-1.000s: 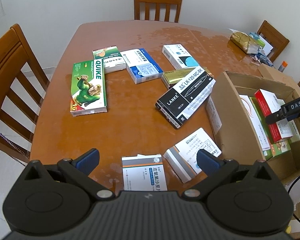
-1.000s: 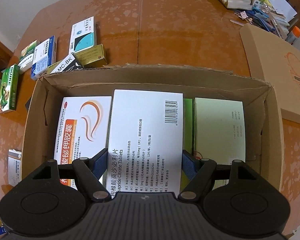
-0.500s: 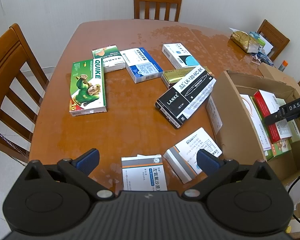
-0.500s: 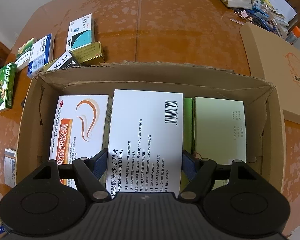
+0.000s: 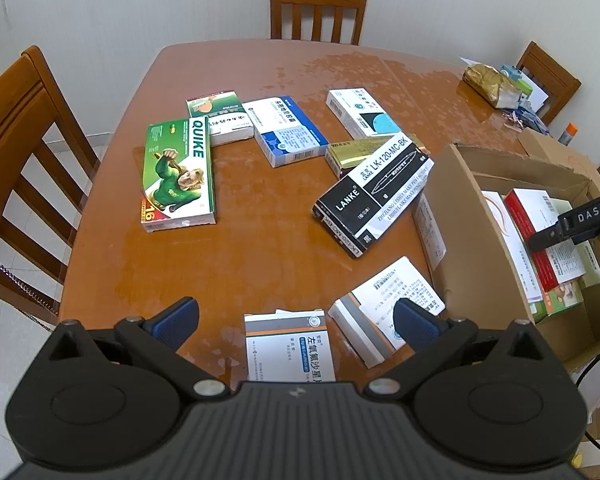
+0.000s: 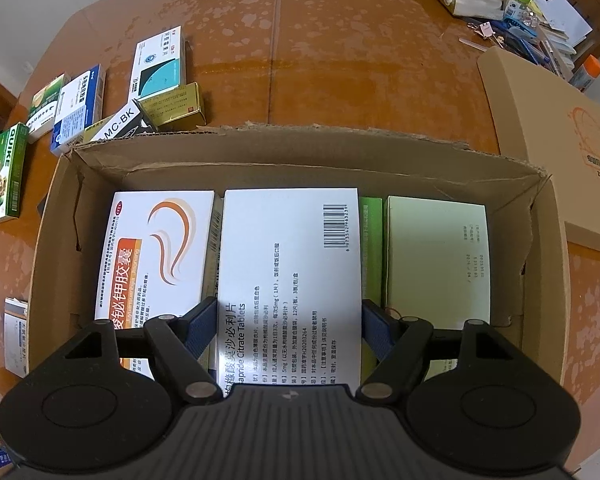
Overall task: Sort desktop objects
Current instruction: 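Lower the box into the cardboard box and open the right gripper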
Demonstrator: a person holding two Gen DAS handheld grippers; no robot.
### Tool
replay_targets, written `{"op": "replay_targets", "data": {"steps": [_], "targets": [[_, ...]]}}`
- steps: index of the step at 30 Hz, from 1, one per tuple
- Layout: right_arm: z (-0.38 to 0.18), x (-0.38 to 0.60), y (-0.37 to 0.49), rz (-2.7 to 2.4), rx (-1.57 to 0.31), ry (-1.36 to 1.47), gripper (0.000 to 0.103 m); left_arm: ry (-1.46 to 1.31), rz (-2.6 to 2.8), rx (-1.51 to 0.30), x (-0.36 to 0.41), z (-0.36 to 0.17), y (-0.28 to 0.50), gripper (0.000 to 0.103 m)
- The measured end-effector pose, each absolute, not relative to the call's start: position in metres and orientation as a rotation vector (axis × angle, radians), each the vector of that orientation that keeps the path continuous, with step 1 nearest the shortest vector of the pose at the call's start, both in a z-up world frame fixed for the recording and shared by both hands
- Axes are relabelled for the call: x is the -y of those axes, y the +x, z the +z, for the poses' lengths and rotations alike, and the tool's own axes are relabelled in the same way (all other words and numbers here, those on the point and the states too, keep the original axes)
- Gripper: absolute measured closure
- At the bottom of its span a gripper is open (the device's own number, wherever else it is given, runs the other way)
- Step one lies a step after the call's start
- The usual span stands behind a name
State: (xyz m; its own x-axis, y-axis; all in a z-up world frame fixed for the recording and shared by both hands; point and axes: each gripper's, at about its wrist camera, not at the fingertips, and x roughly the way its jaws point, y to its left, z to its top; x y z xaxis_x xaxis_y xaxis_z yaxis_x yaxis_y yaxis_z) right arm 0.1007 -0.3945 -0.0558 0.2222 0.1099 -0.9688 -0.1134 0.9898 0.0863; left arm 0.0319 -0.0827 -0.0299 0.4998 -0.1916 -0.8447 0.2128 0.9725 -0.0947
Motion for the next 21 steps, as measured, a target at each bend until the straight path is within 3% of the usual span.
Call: {"op": "replay_targets", "data": {"steps": [12,21], "targets": [[-0.028,0.413,0.089,0.179,-1.316,0.128,0.022,0.022,-0.241,-1.012,0.082,-0.028,0.029,0.0],[-0.036,0.413,0.067,0.329,-1.453,0.304,0.019,0.021,-0.233,-1.013,0.082,-0.027,0.025,0.0]]}}
